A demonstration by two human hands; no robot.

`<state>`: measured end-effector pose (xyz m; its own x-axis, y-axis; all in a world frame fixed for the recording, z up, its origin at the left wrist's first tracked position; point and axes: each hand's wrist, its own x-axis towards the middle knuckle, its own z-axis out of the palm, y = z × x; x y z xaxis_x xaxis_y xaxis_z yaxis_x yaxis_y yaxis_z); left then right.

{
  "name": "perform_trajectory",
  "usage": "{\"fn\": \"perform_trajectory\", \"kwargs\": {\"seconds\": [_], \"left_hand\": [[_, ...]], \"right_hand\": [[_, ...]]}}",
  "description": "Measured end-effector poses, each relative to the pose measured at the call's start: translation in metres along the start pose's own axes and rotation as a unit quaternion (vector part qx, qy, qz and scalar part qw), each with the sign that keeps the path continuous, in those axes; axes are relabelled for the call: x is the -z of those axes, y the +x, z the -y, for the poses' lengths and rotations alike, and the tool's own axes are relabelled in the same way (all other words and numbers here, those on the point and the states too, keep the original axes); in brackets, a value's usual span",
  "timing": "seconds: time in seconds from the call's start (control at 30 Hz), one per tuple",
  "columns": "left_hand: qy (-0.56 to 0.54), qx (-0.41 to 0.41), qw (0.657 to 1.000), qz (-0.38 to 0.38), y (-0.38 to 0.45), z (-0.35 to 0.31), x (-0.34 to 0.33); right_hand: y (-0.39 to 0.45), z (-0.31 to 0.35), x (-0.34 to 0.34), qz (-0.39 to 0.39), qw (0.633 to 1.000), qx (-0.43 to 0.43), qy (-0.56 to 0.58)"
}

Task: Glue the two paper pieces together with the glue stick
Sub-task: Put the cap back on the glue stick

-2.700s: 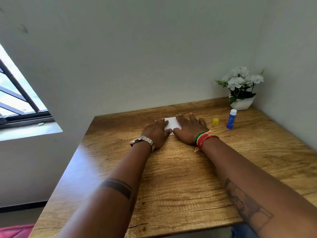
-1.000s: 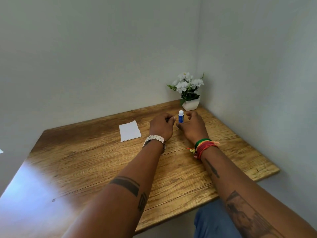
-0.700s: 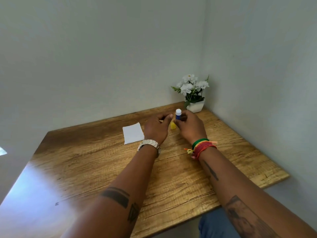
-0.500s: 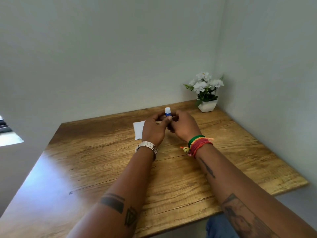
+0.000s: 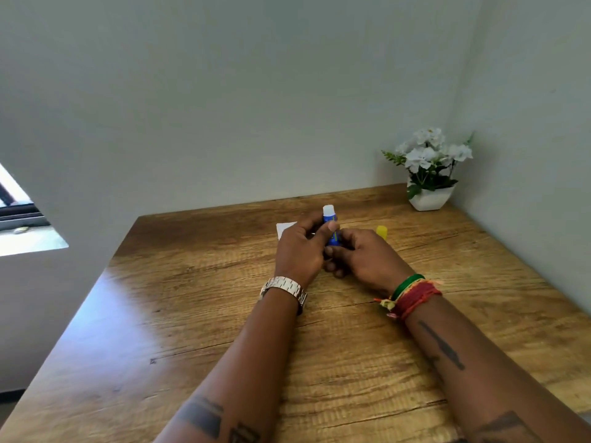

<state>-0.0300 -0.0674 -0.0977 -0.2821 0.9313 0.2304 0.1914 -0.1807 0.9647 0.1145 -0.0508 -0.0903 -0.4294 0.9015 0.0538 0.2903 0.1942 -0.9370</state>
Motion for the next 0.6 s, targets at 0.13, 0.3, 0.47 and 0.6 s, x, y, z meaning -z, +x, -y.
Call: {"fn": "perform_trajectory", "kwargs": {"seconds": [0.13, 0.3, 0.47, 0.6], "left_hand": [[-0.013, 0.012, 1.000, -0.009, -0.0010, -0.0017, 0.0005], [-0.030, 0.016, 0.999, -0.021, -0.0047, -0.0030, -0.0004], [-0.028, 0.024, 0.999, -0.031, -0.0027, -0.0031, 0.0034], [-0.024, 0.020, 0.999, -0.031, -0.0040, -0.0047, 0.0022]], "right_hand": [[0.0012, 0.0020, -0.0040, -0.042, 0.998, -0.030, -0.021], [-0.0013, 0.0043, -0.0053, -0.056, 0.996, -0.020, -0.073], [-0.0037, 0.0031, -0.0012, 0.014, 0.999, -0.014, -0.036], [0.0015, 0.0002, -0.0024, -0.023, 0.999, -0.016, -0.037]]}}
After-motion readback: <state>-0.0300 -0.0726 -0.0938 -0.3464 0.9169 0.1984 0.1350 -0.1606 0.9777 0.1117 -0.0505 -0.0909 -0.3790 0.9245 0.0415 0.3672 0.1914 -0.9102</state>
